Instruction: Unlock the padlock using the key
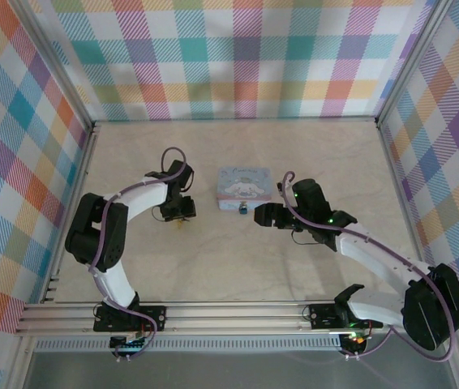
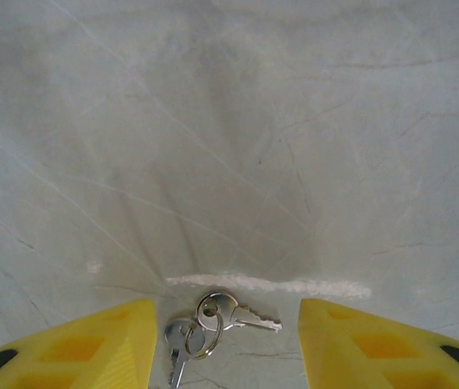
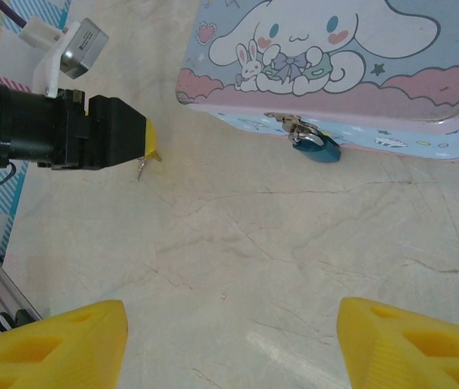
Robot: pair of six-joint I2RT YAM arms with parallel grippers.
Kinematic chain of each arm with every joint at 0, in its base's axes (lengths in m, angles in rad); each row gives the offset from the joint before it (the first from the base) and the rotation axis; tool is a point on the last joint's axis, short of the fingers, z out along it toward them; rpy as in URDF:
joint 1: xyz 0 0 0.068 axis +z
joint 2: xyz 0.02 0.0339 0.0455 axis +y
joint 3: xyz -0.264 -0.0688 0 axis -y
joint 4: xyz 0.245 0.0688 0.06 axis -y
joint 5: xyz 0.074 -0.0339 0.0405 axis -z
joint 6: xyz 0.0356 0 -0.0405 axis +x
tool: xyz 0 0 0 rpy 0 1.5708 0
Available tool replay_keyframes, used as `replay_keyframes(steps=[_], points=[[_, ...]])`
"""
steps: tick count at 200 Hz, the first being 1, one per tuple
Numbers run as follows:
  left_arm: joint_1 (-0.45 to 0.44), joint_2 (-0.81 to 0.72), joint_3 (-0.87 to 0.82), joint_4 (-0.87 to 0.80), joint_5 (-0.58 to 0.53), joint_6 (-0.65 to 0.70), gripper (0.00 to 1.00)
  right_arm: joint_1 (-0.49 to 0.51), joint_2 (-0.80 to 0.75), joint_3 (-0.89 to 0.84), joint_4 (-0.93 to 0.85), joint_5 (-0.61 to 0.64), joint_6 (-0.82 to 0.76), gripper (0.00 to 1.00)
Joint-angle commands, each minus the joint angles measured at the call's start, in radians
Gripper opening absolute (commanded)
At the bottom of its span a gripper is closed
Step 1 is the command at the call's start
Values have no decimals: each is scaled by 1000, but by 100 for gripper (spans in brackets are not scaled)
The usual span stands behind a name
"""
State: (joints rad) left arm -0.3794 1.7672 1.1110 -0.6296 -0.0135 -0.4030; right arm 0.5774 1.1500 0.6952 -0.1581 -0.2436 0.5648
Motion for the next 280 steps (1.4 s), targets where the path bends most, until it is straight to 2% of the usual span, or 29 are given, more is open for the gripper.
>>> replay_keyframes(steps=[1,38,80,102,116,144,182,227,280], points=[[-19,14,10,-49,-29,11,50,7,7,-8,28,-1,9,70],[-30,15,-6,-53,-38,17,47,7,16,-9,29,3,8,70],[-39,30,-14,-56,-40,24,30,7,31,-9,36,8,13,70],[-41,39,-12,-59,-45,24,30,7,34,-11,41,7,15,70],[-42,45,-9,-61,-49,26,23,7,34,-15,40,9,14,70],[-43,67,1,-70,-62,27,16,7,31,-17,41,10,15,70],[-44,78,3,-64,-46,27,0,7,28,-23,43,14,19,70],[-43,15,9,-62,-1,24,0,7,15,-33,52,8,30,70],[-46,-160,37,-61,151,26,0,7,-20,-35,76,-32,39,70]])
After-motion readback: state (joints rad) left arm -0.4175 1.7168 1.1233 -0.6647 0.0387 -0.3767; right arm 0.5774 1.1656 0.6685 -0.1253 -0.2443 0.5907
